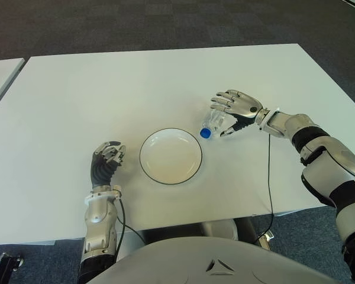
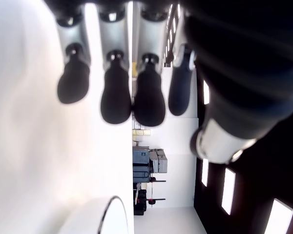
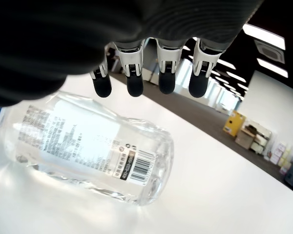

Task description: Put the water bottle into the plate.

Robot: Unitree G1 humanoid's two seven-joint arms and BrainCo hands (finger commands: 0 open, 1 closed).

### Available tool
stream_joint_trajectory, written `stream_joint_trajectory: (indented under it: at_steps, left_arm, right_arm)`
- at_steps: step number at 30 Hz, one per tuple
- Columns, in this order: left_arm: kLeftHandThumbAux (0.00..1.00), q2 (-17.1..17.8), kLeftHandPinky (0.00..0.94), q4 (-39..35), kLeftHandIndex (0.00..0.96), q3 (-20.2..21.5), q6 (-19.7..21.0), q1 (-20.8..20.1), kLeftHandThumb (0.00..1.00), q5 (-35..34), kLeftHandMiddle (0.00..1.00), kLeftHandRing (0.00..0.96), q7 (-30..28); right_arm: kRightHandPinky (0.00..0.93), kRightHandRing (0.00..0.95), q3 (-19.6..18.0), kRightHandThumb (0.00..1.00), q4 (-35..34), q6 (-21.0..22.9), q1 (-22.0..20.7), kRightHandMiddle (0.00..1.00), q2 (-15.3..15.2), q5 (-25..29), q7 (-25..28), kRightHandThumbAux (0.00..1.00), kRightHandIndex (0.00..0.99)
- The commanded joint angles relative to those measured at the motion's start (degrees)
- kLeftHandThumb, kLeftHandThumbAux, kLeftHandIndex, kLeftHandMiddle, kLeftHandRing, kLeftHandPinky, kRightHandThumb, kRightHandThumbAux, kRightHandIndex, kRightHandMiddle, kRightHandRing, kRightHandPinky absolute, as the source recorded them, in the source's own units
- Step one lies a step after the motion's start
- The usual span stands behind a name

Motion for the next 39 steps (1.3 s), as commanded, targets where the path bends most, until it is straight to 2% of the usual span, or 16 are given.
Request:
stream_joint_trajectory:
  at_steps: [1, 11, 15, 27, 39]
  left_arm:
    - [0.721, -0.26, 0.723, 1.06, 0.434, -0.37, -0.65, 0.0, 0.704, 0.1, 0.735, 0.72, 0.04]
    - [0.721, -0.11, 0.733, 1.57, 0.434, -0.34, -0.9, -0.53, 0.704, 0.18, 0.743, 0.73, 0.07]
    - [0.721, 0.04, 0.737, 1.82, 0.434, -0.46, -1.34, -0.63, 0.703, 0.56, 0.747, 0.734, 0.09]
    - [0.721, -0.4, 0.72, 0.49, 0.434, -0.33, -0.87, -0.19, 0.702, 1.3, 0.735, 0.721, 1.39]
    - [0.722, -0.35, 0.73, -0.58, 0.433, 0.67, -1.35, 1.51, 0.702, 0.4, 0.742, 0.728, 1.1]
  right_arm:
    - [0.0, 0.0, 2.9, 0.48, 0.75, -1.11, -1.81, 0.0, -1.07, -3.03, -4.49, 0.151, 0.0]
    - [0.0, 0.0, 6.67, 0.481, 2.34, 1.4, -3.02, 0.0, -1.22, -6.46, -10.27, 0.163, 0.0]
    - [0.0, 0.0, 8.22, 0.483, 3.33, 3.61, -3.62, 0.0, 0.18, -7.77, -11.5, 0.167, 0.0]
    - [0.0, 0.0, 9.63, 0.5, 7.24, 9.53, -3.72, 0.0, 7.54, -7.22, -6.35, 0.185, 0.0]
    - [0.0, 0.0, 9.81, 0.512, 9.17, 12.2, -3.8, 0.0, 10.37, -6.65, -1.09, 0.181, 0.0]
